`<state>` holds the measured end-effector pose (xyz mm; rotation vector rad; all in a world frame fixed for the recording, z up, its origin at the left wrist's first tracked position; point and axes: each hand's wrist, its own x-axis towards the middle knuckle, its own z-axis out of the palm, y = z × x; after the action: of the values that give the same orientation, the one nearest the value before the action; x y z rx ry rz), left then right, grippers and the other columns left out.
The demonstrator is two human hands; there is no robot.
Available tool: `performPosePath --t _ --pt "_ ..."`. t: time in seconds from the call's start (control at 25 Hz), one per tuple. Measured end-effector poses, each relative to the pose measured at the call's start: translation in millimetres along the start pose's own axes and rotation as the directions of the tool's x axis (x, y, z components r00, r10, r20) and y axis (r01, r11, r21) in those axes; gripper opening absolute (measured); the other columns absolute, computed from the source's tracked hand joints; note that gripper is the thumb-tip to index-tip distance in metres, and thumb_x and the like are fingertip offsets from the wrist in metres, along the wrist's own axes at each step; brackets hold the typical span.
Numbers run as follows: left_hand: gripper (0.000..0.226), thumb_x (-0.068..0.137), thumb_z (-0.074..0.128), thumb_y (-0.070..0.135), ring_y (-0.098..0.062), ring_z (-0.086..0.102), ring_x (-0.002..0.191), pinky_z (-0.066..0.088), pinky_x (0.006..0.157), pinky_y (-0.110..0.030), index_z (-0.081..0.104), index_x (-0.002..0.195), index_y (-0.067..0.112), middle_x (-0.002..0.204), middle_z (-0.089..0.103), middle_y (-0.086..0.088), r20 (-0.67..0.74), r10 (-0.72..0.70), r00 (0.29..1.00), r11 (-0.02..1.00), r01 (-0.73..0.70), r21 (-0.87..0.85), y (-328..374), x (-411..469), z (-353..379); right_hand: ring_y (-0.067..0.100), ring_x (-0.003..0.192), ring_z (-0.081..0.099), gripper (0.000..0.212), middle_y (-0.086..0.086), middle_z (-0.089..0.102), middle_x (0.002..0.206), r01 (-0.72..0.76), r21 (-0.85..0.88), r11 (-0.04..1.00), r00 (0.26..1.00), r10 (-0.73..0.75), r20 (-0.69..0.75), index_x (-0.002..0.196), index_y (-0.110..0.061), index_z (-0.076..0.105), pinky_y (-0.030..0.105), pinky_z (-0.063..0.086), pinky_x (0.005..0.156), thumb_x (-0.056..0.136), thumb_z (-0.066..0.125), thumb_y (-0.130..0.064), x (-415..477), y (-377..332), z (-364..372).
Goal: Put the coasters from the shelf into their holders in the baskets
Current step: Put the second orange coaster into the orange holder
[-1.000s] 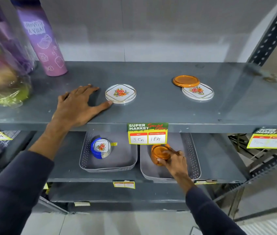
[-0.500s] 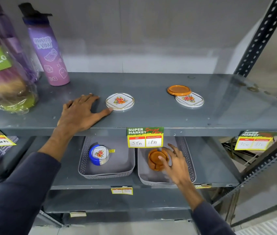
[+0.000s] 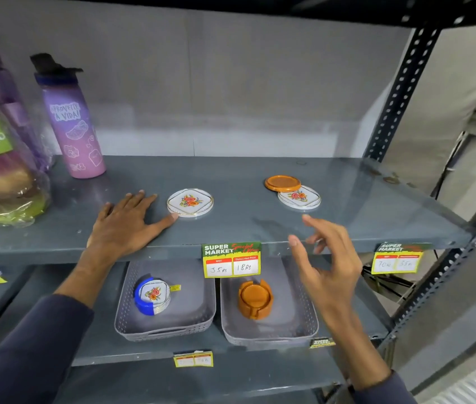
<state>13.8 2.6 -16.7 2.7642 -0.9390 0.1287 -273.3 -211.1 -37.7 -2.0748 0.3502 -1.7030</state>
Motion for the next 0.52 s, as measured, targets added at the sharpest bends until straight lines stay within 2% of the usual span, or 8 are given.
performPosePath --t 0.08,0.16,0.24,0.32,0.44,0.52 --pt "0.102 0.075 0.016 0.093 -0.018 0.014 0.154 0.010 0.123 -0.049 0.024 0.157 0.034 0.168 0.018 0.004 0.004 0.004 1.000 1.000 -0.004 0.007 -1 -1 1 0.015 0.080 0.060 0.036 0.002 0.065 0.102 -0.056 0.007 0.998 0.998 0.056 0.029 0.120 -0.009 0.069 0.019 0.048 0.072 0.087 0.080 -0.018 31 1 9" --pt "0.101 0.075 0.017 0.093 -0.017 0.013 0.154 0.009 0.123 -0.048 0.023 0.157 0.035 0.168 0.017 0.005 0.004 0.001 1.000 1.000 -0.001 0.002 -1 -1 2 0.016 0.098 0.062 0.050 -0.003 0.064 0.114 -0.152 -0.009 0.988 0.980 0.152 0.127 0.131 -0.018 0.062 0.024 0.052 0.085 0.085 0.081 -0.026 60 11 23" --pt "0.102 0.074 0.018 0.094 -0.016 0.014 0.154 0.010 0.124 -0.048 0.025 0.156 0.036 0.167 0.018 0.006 -0.008 -0.003 1.000 1.000 0.003 -0.012 -1 -1 2 0.020 0.116 0.055 0.069 -0.007 0.060 0.126 -0.224 -0.140 0.965 0.932 0.254 0.259 0.142 -0.027 0.049 0.035 0.048 0.098 0.083 0.081 -0.040 86 30 42" --pt "0.105 0.070 0.016 0.096 -0.015 0.016 0.154 0.011 0.124 -0.047 0.028 0.155 0.036 0.167 0.021 0.007 -0.026 -0.008 1.000 1.000 0.007 -0.029 -1 -1 2 0.026 0.125 0.047 0.089 -0.002 0.058 0.136 -0.239 -0.323 0.916 0.866 0.352 0.355 0.150 -0.030 0.034 0.042 0.037 0.104 0.078 0.079 -0.055 107 51 61" --pt "0.104 0.069 0.020 0.097 -0.014 0.018 0.153 0.012 0.123 -0.045 0.031 0.153 0.038 0.165 0.024 0.009 -0.050 -0.015 0.999 0.999 0.013 -0.052 -1 -1 2 0.034 0.131 0.044 0.108 0.012 0.061 0.130 -0.253 -0.497 0.830 0.757 0.489 0.432 0.155 -0.027 0.020 0.045 0.029 0.103 0.071 0.076 -0.067 122 71 80" --pt "0.098 0.072 0.025 0.094 -0.013 0.018 0.152 0.012 0.123 -0.045 0.033 0.153 0.037 0.165 0.025 0.010 -0.062 -0.018 0.998 0.998 0.014 -0.060 0 0 1 0.036 0.131 0.046 0.110 0.016 0.064 0.121 -0.228 -0.558 0.798 0.724 0.522 0.450 0.156 -0.026 0.017 0.048 0.029 0.102 0.072 0.076 -0.067 124 77 85"
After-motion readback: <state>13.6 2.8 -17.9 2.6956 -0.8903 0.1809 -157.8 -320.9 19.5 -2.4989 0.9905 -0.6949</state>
